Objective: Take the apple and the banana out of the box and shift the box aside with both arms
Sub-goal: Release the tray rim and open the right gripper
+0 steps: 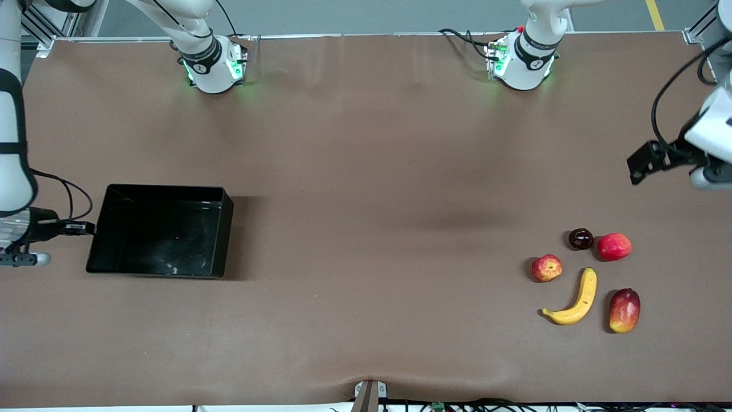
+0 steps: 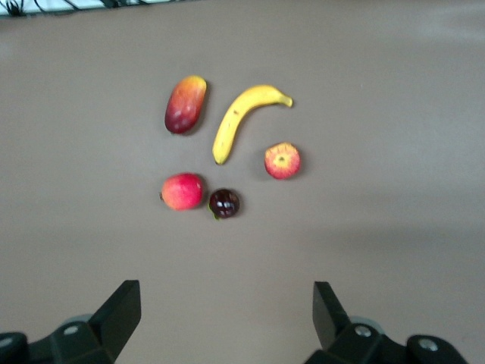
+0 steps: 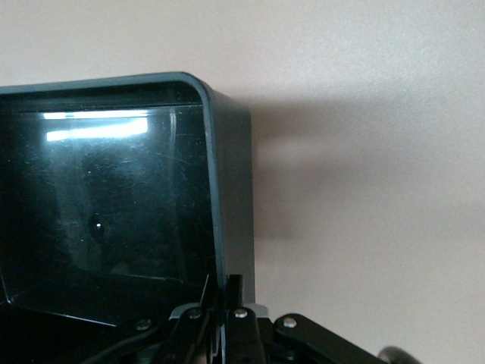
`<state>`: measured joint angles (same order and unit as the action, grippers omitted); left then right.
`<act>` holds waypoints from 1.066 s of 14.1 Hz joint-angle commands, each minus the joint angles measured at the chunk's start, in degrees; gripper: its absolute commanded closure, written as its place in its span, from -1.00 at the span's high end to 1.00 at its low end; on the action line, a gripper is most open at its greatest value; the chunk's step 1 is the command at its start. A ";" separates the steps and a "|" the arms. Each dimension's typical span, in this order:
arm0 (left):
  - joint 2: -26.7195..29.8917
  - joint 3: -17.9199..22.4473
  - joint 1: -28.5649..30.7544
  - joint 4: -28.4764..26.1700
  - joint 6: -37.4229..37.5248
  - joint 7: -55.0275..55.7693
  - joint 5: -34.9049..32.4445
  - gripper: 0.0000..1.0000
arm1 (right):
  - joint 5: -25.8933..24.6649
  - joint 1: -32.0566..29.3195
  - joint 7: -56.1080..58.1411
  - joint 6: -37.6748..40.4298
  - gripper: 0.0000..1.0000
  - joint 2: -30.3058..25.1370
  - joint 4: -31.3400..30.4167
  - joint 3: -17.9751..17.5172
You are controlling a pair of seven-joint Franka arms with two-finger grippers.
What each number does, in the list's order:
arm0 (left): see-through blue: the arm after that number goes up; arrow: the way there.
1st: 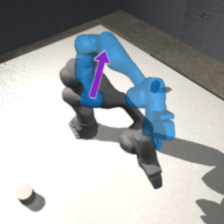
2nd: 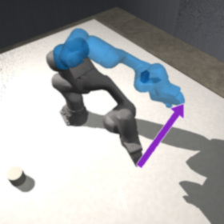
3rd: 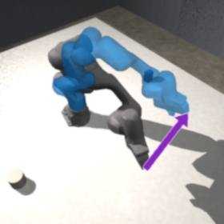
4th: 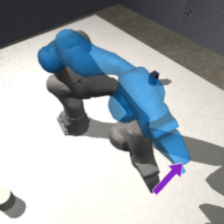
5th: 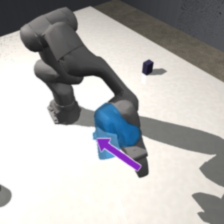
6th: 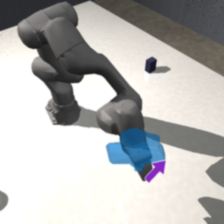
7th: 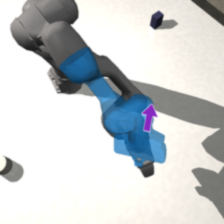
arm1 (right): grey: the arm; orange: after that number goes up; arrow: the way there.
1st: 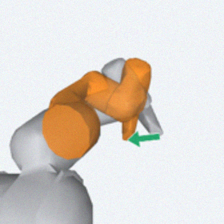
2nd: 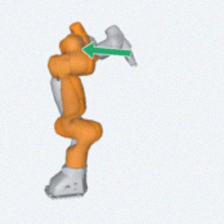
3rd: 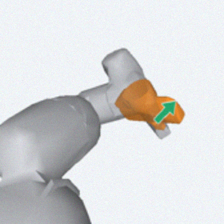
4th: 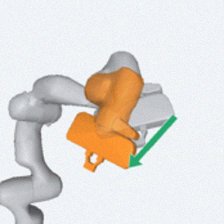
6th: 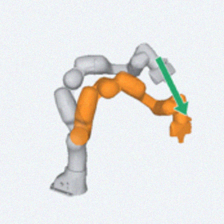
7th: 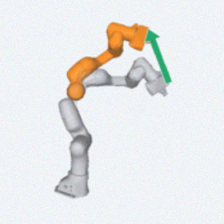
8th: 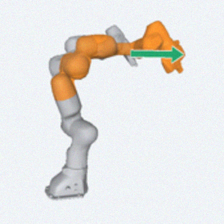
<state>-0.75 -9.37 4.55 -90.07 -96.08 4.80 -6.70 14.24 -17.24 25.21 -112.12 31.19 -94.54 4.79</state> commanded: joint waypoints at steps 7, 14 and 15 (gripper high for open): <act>3.73 2.78 -1.92 -2.39 5.28 0.82 2.65 1.00 | 0.17 -2.54 3.35 -1.70 1.00 0.98 -0.57 -1.54; 4.44 2.08 -1.74 -2.65 6.34 -0.14 3.53 1.00 | -1.93 0.71 13.90 6.35 1.00 0.63 17.60 -2.33; 4.35 1.90 -1.66 -2.48 6.34 -0.14 3.71 1.00 | -1.94 0.80 13.90 8.39 1.00 0.71 21.38 -2.42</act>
<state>3.29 -7.24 2.96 -93.24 -90.91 4.83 -4.34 13.63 -16.44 37.76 -108.15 31.54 -79.84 2.60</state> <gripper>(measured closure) 0.000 0.128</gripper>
